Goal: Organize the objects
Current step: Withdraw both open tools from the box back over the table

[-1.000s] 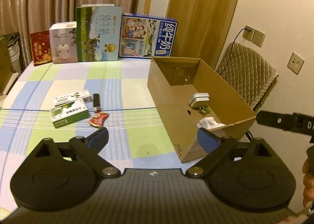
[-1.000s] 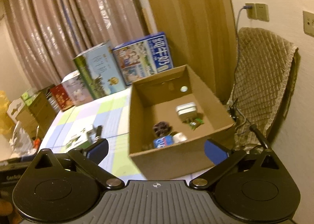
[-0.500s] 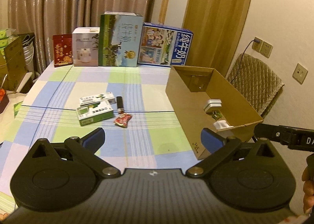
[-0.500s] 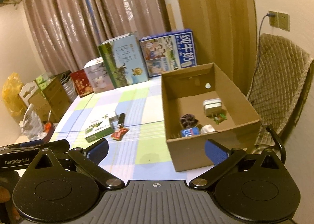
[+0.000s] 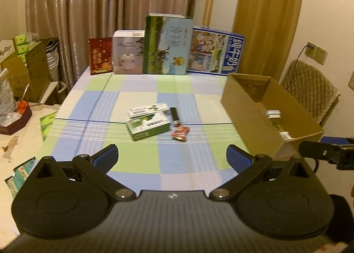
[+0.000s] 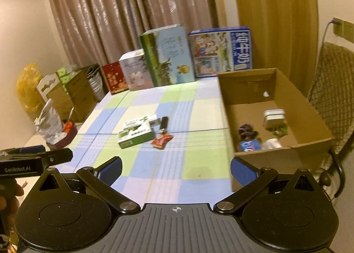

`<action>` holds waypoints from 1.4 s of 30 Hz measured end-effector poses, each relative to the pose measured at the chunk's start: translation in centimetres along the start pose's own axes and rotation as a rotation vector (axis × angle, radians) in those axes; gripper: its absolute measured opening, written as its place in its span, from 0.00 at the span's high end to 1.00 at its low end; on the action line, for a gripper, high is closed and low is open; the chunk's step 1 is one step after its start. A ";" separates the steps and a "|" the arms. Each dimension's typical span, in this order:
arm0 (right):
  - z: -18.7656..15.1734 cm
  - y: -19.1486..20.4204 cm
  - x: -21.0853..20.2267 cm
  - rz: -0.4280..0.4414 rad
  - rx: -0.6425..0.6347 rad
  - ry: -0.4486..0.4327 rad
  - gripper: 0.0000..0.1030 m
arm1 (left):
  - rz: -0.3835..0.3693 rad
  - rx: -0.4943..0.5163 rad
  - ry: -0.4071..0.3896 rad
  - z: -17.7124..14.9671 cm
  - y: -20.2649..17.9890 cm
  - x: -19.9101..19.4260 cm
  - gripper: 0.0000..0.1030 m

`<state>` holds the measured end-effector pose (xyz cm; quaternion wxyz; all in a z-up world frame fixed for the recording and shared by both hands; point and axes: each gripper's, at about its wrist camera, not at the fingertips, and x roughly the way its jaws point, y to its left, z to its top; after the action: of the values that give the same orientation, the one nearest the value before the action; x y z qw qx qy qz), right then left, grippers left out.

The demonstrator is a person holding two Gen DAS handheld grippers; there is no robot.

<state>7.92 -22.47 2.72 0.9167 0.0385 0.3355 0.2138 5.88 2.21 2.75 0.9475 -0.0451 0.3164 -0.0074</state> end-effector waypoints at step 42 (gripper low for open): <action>0.7 3.3 12.2 0.059 -0.004 0.097 0.02 | 0.061 0.016 0.111 1.0 7.1 9.1 0.01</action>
<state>15.45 -14.32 -3.31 0.8928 0.0363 0.3777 0.2428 13.65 8.93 -2.54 0.9286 -0.0271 0.3697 0.0164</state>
